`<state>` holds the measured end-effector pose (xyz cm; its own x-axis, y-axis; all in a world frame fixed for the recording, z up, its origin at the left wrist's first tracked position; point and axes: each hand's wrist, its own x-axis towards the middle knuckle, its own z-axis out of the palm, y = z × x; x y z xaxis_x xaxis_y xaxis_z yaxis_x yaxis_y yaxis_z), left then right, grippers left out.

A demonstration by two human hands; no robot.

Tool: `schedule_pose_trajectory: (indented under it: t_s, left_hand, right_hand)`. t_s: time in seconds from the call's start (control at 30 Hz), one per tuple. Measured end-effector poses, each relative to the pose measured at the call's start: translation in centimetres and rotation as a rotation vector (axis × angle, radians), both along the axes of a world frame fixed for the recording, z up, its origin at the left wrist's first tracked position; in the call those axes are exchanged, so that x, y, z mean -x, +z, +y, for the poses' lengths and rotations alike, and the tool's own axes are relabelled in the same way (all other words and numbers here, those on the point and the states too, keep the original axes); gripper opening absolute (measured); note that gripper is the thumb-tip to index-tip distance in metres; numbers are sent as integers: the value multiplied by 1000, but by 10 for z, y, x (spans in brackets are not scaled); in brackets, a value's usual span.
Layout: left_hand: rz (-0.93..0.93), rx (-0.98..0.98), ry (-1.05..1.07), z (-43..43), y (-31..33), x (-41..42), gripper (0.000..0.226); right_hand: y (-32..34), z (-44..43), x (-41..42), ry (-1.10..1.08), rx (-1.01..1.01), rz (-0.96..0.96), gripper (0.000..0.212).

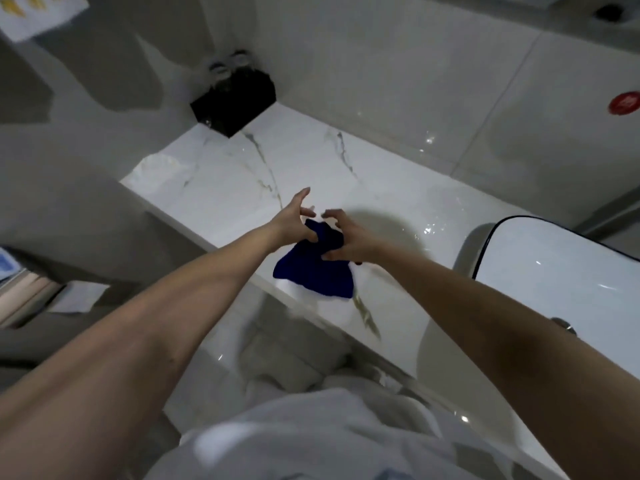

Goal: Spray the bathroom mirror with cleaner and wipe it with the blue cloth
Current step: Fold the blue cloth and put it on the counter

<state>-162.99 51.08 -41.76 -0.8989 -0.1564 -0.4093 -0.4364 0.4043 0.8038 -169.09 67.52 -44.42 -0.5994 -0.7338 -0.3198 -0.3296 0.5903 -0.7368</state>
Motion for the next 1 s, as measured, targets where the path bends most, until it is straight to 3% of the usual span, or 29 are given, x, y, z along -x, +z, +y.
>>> schedule_pose_trajectory:
  t_s: [0.1,0.27,0.4,0.5,0.63,0.8,0.87,1.0]
  left_hand:
    - [-52,15,21,1,-1,17,94]
    - [-24,-174,175,3,-8,47,68]
    - [-118,-15,-100,3,-17,58,60]
    - [-186,45,-262,2,-31,58,53]
    - [-71,285,-434,5,-47,66,59]
    - [-88,470,-593,3,-48,92,42]
    - [-114,496,-639,-5,-41,98,40]
    - [-22,513,-671,-27,-29,104,23]
  right_hand:
    - [-8,-12,5,33,8,-73,97]
    - [-17,-12,22,-124,13,-52,41]
    - [-28,9,35,-368,167,-183,29]
    - [-28,20,38,-527,270,-241,31]
    - [-35,29,38,-687,295,-226,35]
    - [-25,29,37,-724,149,20,22]
    - [-20,31,37,-743,-16,126,31]
    - [-7,35,35,-853,-139,55,41]
